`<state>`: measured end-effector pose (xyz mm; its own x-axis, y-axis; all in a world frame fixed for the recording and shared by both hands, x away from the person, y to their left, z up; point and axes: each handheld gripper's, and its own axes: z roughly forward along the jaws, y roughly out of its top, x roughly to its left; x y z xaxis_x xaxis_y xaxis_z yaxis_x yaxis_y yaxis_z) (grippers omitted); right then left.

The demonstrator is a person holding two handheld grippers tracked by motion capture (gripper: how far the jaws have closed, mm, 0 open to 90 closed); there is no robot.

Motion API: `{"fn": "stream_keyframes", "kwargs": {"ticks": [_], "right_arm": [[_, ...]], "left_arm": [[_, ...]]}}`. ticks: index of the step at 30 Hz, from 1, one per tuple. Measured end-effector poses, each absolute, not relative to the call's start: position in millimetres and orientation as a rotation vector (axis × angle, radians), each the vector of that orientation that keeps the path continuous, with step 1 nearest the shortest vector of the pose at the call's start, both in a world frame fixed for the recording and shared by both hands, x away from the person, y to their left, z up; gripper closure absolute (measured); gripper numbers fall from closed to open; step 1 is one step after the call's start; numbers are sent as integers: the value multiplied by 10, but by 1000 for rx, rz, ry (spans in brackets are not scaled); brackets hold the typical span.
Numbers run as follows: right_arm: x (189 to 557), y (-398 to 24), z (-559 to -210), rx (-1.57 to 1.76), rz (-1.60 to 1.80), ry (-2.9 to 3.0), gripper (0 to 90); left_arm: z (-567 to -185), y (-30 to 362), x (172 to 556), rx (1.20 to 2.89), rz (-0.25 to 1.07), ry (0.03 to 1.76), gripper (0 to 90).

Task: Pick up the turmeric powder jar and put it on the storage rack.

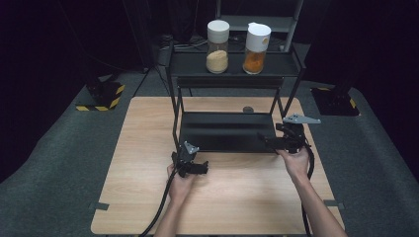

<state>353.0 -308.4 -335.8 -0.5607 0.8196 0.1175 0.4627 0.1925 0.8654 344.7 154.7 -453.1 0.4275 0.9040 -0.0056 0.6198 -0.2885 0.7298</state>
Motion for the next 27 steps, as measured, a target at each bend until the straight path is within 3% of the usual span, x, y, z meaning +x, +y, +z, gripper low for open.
{"fn": "stream_keyframes", "kwargs": {"ticks": [27], "right_arm": [[3501,-2977,-3690,1230,1264,2155,106]], "left_arm": [[-4531,1548,3447,2019,549,1281,47]]}}
